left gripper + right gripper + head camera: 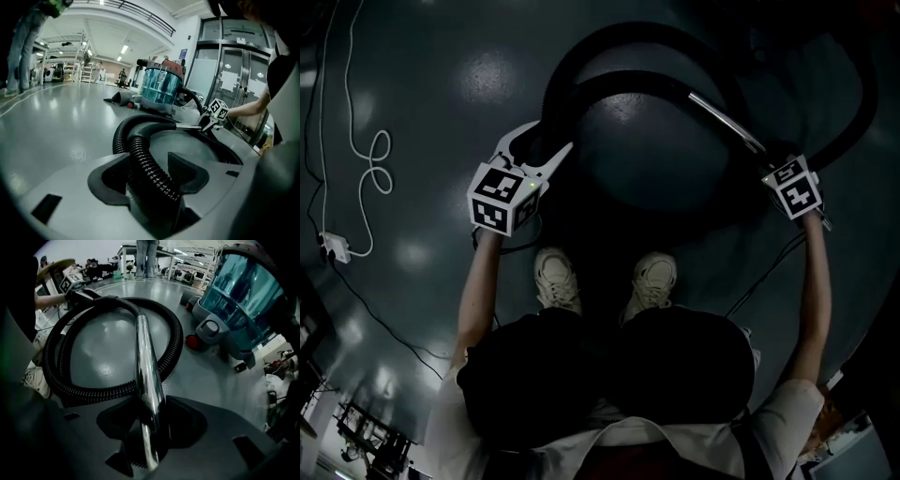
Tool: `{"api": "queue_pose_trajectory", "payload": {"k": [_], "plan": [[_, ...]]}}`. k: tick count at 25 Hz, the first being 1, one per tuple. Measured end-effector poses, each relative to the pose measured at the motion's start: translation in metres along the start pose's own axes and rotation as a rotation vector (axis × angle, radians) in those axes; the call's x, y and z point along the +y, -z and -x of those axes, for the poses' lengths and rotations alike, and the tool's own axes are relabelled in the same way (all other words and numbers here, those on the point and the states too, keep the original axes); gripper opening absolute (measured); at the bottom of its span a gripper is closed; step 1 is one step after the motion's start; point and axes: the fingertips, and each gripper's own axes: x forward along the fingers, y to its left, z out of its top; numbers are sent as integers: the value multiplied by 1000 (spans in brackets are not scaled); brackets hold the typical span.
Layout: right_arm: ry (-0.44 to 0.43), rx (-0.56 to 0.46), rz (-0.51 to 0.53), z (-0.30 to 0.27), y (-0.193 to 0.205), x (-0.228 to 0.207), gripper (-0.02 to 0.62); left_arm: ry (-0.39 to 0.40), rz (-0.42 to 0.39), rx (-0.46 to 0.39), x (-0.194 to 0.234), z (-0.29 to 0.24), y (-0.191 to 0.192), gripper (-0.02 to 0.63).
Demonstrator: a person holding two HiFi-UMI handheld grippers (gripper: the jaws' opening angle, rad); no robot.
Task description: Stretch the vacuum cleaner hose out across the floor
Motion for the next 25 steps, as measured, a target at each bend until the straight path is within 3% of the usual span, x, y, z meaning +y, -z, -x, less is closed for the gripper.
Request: {"api": "queue_pose_trajectory", "payload": {"k": [3,7,12,15,20,23,25], "plan": [[115,-15,41,9,-1,1,198,-18,-54,-7,-1,0,1,252],[381,-95,159,47,-21,-3,192,-22,-92,-23,2,14,3,252],[665,-190,420,119,-80,-8,192,-73,-213,-142,2,37,-38,252],[810,-216,600,158,-122,-12,192,-126,-333,-203,8,45,-72,252],[962,-294,897,219,-204,-4,192,-122,-514,-236,19,57,-125,252],[979,-349,1032,234,-241,14,192,-98,-597,-285,20,70,-162,252],[964,-375,1096,229,-260,27,192,-64,-680,-257,11,71,-174,252]]}}
